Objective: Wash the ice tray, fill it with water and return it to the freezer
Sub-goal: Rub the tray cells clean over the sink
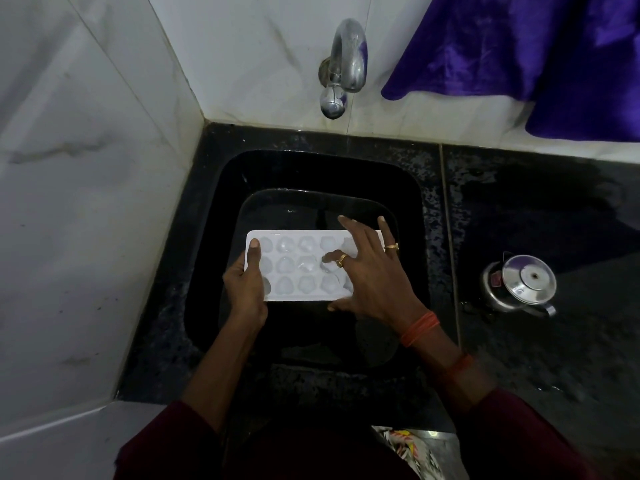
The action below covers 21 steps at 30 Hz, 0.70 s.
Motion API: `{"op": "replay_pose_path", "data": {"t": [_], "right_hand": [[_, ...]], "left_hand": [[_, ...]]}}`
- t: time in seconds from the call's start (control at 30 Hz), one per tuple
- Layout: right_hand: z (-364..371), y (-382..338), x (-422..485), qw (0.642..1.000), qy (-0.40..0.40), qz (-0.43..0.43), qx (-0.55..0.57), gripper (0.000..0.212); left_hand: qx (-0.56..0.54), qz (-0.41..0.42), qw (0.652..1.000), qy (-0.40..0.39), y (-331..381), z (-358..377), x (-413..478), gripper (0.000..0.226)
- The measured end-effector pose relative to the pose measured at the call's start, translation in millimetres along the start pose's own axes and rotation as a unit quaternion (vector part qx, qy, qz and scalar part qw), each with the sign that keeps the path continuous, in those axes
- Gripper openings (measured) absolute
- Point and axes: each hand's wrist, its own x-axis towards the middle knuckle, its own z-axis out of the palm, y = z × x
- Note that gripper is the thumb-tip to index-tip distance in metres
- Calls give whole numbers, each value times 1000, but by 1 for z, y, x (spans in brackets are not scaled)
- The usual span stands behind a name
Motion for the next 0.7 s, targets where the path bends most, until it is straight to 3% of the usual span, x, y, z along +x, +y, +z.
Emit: {"op": "replay_pose_path", "data": {"t": [0.23,0.43,0.53,0.7], "right_hand": [[-1,-4,3,998,-22,-24,-59,68],[-9,-8,4,1000,-4,-22,-21,65],[-12,-10,4,1000,-6,-15,-20,78],[-7,-8,4,997,-34,-31,-61,65]], "left_hand": [[0,-7,1000,4,1,0,0,29],[5,-3,1000,-4,4,0,2,35],[2,0,1000,-4,6,0,2,35],[8,0,1000,-2,5,-1,3,34]]}}
